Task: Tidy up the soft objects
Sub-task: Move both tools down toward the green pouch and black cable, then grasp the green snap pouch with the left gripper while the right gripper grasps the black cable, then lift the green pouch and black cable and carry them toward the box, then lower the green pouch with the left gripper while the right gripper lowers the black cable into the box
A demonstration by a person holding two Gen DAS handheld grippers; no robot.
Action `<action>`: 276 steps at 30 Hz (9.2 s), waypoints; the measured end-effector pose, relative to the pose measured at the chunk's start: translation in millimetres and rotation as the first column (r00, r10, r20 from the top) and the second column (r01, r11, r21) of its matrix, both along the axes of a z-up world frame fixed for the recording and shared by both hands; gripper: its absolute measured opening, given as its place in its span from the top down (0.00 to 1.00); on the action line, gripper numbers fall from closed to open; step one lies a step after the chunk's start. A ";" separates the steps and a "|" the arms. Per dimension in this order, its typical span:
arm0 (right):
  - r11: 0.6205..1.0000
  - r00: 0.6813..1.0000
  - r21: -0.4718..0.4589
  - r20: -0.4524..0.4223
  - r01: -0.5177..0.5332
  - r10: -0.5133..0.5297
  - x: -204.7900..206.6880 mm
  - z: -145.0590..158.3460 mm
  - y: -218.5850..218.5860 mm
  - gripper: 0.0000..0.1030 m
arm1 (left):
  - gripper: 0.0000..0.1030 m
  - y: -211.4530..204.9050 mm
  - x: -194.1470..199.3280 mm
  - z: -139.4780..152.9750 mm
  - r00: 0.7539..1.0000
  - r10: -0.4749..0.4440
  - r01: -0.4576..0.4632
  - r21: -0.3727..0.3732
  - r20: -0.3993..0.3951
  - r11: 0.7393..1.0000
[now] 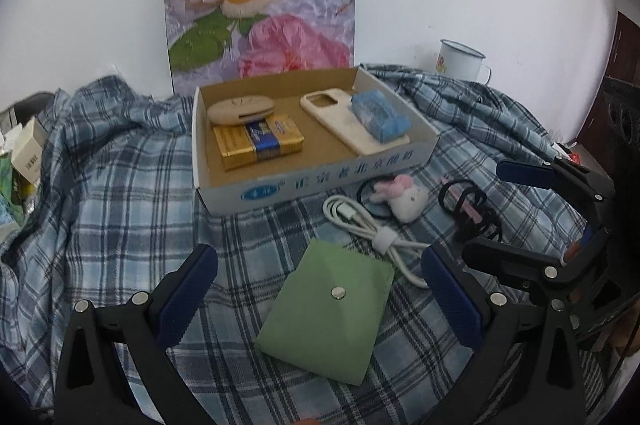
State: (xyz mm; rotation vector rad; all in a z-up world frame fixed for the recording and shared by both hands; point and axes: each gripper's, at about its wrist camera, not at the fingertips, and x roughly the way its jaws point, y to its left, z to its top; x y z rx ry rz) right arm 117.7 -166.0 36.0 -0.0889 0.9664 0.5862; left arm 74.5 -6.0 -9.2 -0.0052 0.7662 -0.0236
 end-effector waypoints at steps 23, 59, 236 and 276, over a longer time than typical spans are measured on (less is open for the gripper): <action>0.997 0.993 0.008 -0.090 0.077 -0.076 9.9 -17.9 -12.4 0.00 | 0.00 7.5 10.9 -39.0 0.961 -0.134 0.120 -0.068 -0.241 0.990; 0.998 0.991 -0.002 -0.116 0.060 -0.060 9.9 -21.7 -10.5 0.00 | 0.18 6.4 11.7 -43.3 0.959 -0.124 0.112 -0.060 -0.256 0.992; 0.975 0.944 0.221 0.325 -0.015 -0.059 141.8 137.5 -9.3 0.90 | 0.29 18.9 94.9 199.7 0.923 0.002 0.012 -0.035 0.384 0.999; 0.974 0.998 0.223 -0.042 0.052 -0.044 193.8 9.0 7.7 0.90 | 0.29 32.5 184.1 66.0 0.997 0.052 -0.048 -0.073 0.060 0.996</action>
